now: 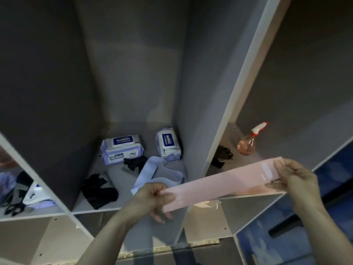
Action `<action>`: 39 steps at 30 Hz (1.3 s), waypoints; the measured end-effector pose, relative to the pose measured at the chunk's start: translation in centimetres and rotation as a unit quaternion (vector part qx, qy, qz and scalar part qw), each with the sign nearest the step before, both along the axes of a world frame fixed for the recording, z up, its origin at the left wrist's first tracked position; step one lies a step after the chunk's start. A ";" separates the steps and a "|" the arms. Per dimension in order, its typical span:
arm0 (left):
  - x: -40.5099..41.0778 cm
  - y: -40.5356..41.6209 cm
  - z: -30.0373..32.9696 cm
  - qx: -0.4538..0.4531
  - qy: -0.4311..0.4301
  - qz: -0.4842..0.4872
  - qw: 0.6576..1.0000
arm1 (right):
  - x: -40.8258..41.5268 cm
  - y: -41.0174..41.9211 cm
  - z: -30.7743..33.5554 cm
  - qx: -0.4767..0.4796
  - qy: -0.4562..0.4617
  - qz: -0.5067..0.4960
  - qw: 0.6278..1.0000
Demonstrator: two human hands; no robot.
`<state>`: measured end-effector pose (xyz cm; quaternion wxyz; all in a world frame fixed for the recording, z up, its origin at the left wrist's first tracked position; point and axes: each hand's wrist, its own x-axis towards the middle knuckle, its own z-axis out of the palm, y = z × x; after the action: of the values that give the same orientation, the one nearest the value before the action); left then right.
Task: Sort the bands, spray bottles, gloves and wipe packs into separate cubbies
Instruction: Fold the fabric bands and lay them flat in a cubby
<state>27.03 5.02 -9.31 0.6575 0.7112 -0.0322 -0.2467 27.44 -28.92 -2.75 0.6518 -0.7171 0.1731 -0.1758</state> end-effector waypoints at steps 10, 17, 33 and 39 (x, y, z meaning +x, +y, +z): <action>3.7 -14.8 -3.1 0.084 -0.125 0.162 0.975 | 3.1 -12.0 -4.7 0.041 0.036 -0.105 0.993; 8.8 -22.6 -4.6 0.151 -0.148 0.265 0.941 | 8.1 -18.1 -7.7 -0.025 0.087 -0.071 0.993; 11.2 -23.2 -14.3 0.221 0.110 0.323 0.914 | 14.1 -21.3 -22.8 -0.174 0.258 0.025 0.950; 11.3 -23.6 -14.5 0.255 0.112 0.311 0.909 | 14.7 -21.3 -24.6 -0.247 0.267 0.019 0.931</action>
<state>38.30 -18.55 -23.82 0.4967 0.7961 0.3285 -0.1079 42.14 -50.21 -27.33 0.3873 -0.8791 0.2779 -0.0028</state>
